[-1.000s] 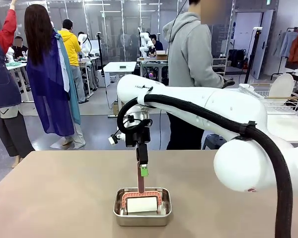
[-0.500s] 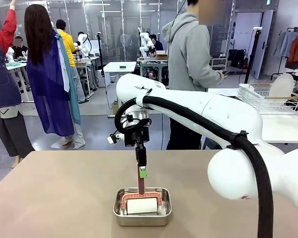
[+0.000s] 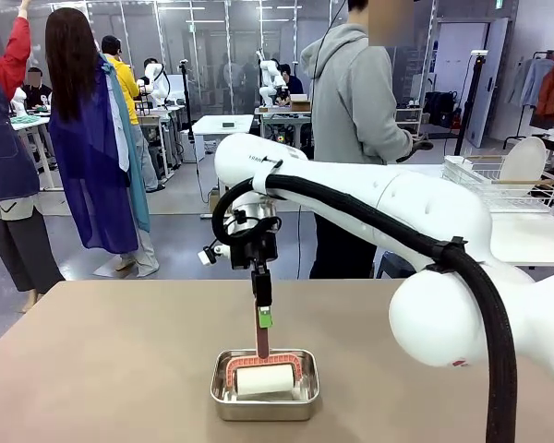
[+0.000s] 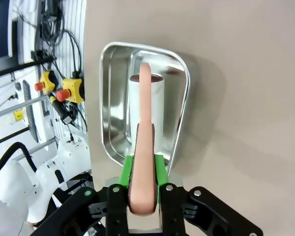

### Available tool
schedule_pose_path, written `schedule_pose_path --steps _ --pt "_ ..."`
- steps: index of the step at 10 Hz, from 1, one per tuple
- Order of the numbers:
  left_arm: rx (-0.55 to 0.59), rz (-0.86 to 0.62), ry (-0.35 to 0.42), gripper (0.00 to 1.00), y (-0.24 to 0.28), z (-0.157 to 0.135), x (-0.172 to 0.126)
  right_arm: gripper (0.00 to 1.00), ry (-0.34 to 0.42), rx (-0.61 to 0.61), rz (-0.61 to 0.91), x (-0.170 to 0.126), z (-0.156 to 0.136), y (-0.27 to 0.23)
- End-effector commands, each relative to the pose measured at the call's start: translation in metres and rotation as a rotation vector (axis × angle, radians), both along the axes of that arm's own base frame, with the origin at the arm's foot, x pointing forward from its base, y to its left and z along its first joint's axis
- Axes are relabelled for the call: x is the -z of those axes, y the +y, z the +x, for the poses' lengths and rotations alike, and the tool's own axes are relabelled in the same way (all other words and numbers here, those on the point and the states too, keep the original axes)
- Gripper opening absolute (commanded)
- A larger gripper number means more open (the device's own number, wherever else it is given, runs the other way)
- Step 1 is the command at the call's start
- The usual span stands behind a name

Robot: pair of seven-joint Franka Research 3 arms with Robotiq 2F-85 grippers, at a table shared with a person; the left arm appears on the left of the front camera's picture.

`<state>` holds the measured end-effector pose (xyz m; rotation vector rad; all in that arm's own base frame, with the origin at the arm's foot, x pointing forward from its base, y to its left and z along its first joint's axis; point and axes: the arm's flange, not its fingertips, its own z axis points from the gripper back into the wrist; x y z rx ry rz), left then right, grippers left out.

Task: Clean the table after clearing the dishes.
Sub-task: When the right (or left) Handle tray is removed, use the right hand (or left hand) to clean the right (or left) side of the table with the Lint Roller.

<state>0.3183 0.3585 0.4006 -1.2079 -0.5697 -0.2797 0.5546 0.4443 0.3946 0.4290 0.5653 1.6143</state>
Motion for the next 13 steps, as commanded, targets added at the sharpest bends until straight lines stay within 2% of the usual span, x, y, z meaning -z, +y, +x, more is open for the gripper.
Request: schedule_pose_path --steps 1,2,5,7,9,12,13 --pt "-0.005 -0.002 0.003 1.0 -0.004 -0.007 -0.002 0.11 -0.039 0.089 -0.062 -0.033 -0.004 -0.004" --pt "-0.005 -0.002 0.003 1.0 -0.004 -0.007 -0.002 0.11 -0.044 0.283 -0.131 -0.05 -0.03 -0.042" --pt "-0.005 -0.002 0.003 1.0 -0.004 -0.007 -0.002 0.11 -0.045 0.646 0.017 -0.074 -0.098 -0.154" --pt "-0.005 -0.002 0.003 1.0 -0.004 -0.007 -0.002 0.11 0.095 0.952 0.178 -0.064 -0.127 -0.219" --pt "-0.005 -0.002 0.003 1.0 -0.004 -0.007 -0.002 0.11 0.193 1.021 0.18 -0.034 -0.134 -0.265" --pt "-0.005 -0.002 0.003 1.0 -0.004 -0.007 -0.002 0.11 0.395 1.146 0.135 0.045 -0.151 -0.336" --pt "-0.005 -0.002 0.003 1.0 -0.004 -0.007 -0.002 0.11 0.4 1.121 0.191 0.066 -0.158 -0.348"
